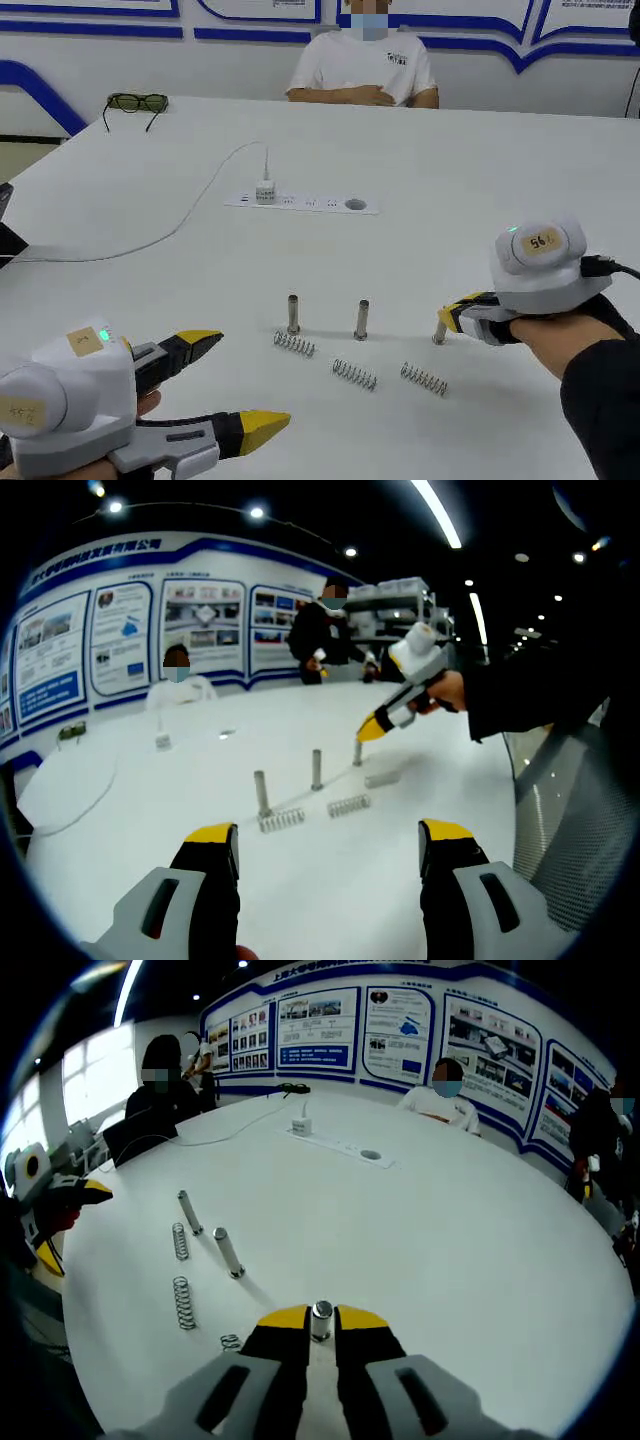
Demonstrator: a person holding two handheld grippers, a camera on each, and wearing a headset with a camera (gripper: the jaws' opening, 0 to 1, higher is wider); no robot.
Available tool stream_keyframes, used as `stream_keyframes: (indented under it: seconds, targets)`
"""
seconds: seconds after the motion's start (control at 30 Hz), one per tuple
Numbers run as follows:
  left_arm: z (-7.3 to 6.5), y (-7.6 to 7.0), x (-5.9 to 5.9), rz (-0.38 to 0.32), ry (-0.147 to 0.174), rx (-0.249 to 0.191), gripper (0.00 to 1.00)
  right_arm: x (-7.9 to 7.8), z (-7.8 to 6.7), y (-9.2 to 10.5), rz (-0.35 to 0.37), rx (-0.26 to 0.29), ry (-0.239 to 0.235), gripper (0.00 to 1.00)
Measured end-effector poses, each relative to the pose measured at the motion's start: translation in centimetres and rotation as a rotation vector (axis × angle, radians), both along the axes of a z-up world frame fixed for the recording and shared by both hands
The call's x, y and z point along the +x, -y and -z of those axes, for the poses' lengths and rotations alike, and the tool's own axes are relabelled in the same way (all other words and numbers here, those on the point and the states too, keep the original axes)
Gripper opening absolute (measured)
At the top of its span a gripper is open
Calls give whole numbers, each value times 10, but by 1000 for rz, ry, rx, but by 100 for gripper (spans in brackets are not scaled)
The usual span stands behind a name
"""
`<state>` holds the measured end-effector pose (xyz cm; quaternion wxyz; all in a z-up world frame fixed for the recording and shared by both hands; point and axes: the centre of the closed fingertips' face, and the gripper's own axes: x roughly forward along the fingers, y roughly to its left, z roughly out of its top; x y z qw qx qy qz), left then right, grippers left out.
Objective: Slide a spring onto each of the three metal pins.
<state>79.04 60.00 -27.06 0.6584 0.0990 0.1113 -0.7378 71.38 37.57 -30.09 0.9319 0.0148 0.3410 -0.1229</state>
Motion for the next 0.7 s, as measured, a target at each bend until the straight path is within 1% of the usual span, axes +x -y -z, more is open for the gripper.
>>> stream_keyframes:
  seconds: [0.2,0.37,0.57,0.7]
  targets:
    - [0,0,-1,2,0,1,75,-1,-1,2,-2,-5,5,12]
    - [0,1,-1,4,1,0,75,-6,-3,1,-1,-8,10,14]
    - [0,1,-1,4,0,0,75,-16,-5,-6,-24,-21,-1,14]
    - [2,2,-2,8,-2,1,75,-20,-4,-14,-49,-11,-5,14]
